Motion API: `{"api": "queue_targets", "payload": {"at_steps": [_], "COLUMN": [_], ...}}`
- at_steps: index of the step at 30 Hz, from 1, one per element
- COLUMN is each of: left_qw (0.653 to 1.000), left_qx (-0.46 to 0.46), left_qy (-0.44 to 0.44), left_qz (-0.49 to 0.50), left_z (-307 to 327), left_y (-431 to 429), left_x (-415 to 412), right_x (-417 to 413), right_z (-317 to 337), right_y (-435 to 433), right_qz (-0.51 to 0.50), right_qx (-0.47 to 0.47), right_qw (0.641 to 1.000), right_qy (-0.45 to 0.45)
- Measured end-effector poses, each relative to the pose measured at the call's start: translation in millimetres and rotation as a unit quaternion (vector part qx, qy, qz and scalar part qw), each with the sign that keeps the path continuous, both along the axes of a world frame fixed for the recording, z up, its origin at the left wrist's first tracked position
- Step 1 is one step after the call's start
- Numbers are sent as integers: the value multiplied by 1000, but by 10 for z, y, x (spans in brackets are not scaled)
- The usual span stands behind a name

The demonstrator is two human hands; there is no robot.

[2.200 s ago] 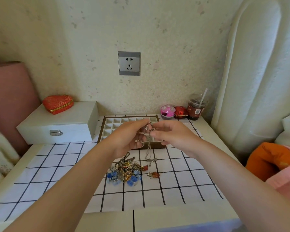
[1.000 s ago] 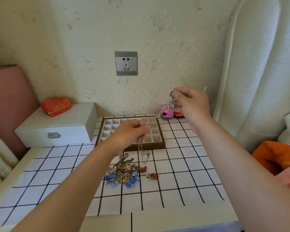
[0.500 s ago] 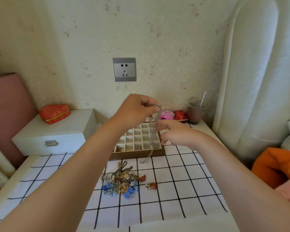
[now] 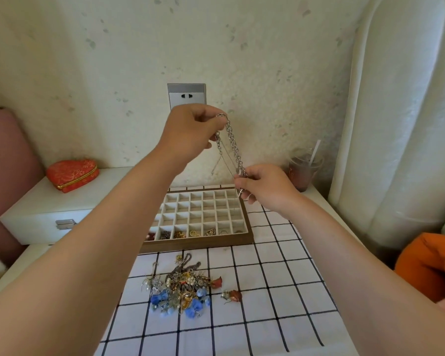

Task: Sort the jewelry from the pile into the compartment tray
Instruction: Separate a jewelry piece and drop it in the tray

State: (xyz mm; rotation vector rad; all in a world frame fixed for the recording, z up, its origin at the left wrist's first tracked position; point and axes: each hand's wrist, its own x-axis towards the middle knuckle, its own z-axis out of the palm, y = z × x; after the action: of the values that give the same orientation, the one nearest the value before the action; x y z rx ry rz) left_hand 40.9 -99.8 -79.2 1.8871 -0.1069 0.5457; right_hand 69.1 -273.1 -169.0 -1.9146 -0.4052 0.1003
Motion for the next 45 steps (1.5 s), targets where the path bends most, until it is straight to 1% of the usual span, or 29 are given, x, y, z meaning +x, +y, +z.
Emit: {"api": "queue_targets", "payload": {"at_steps": [3, 5, 14, 20, 24, 29, 36, 41, 45], "left_qw": [1000, 1000, 997, 993, 994, 995, 996, 996, 995], "left_qx": [-9, -5, 37, 58, 51, 49, 59, 53, 80], "left_qy": [-7, -6, 51, 66, 57, 41, 28, 23, 37], "left_qz": [2, -1, -51, -75, -80, -76, -65, -62, -55], "left_z": [-26, -60, -201, -228, -188, -18, 35, -4, -137], "left_y": [19, 21, -17, -86, -158, -208, -207, -202, -175], "left_x": [56, 94, 237, 292, 291, 298, 297, 285, 292], "right_x": [62, 106, 222, 220, 197, 179, 240, 269, 238], "right_z": [-24, -62, -327, -396, -334, -217, -328, -410, -470], "right_y": [57, 94, 132, 108, 138, 145, 106, 95, 118], "right_qz": [-17, -32, -57, -51, -26, 26, -13, -29, -35], "right_qx": [25, 25, -63, -75, -44, -1, -84, -94, -123], "right_qw": [1000, 999, 996, 996, 997, 998, 996, 995, 992], "right_qy": [-6, -10, -1, 26, 53, 63, 18, 13, 8]}}
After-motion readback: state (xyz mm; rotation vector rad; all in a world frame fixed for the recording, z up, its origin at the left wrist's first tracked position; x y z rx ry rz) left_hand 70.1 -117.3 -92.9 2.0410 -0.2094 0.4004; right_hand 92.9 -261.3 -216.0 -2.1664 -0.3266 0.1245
